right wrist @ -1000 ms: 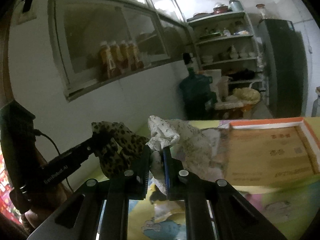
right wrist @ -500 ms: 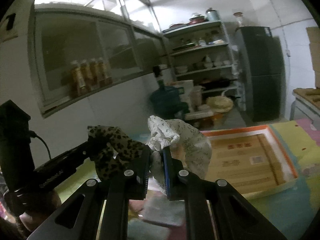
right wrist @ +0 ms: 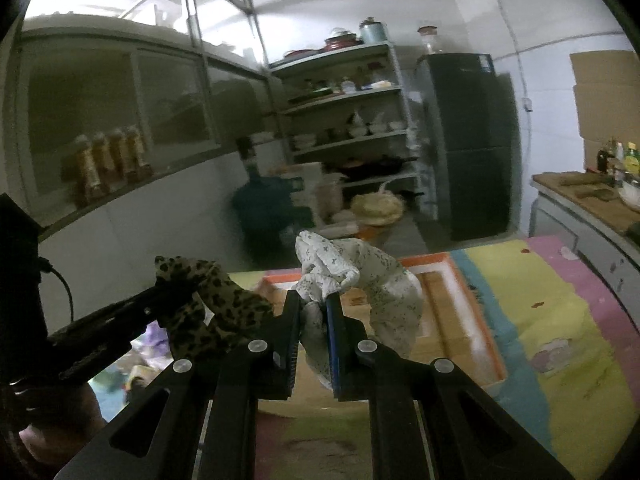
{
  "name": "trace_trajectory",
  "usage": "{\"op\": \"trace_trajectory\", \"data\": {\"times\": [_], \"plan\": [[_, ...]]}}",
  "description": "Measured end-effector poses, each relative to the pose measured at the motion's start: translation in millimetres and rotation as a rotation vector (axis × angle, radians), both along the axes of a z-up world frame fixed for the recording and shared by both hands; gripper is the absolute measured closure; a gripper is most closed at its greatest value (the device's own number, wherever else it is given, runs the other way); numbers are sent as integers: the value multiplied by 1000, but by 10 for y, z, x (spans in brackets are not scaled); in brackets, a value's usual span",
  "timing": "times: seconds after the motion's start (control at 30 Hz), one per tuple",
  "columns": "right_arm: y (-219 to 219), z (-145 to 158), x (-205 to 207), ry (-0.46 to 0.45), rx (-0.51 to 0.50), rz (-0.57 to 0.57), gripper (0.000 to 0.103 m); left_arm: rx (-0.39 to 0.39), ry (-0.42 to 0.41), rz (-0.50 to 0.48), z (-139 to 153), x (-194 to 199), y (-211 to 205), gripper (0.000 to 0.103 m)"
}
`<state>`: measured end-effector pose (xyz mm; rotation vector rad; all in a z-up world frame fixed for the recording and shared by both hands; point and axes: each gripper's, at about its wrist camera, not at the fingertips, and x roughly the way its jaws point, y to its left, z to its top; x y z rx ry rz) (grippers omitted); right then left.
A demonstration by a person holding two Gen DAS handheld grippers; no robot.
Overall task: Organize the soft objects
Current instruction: 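Carry the leopard-print cloth and white floral cloth over the cardboard tray with both tools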
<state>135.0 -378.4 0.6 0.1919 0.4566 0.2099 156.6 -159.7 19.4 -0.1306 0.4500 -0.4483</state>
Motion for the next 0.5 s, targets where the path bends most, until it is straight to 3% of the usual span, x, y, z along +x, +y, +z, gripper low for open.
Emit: {"op": "trace_trajectory", "data": {"times": [0.23, 0.5], "plan": [[-336, -112, 235, 43, -18, -43, 91, -23, 17, -3, -70, 232, -303, 95], [-523, -274, 512, 97, -4, -54, 91, -20, 91, 4, -276, 512, -578, 95]]}}
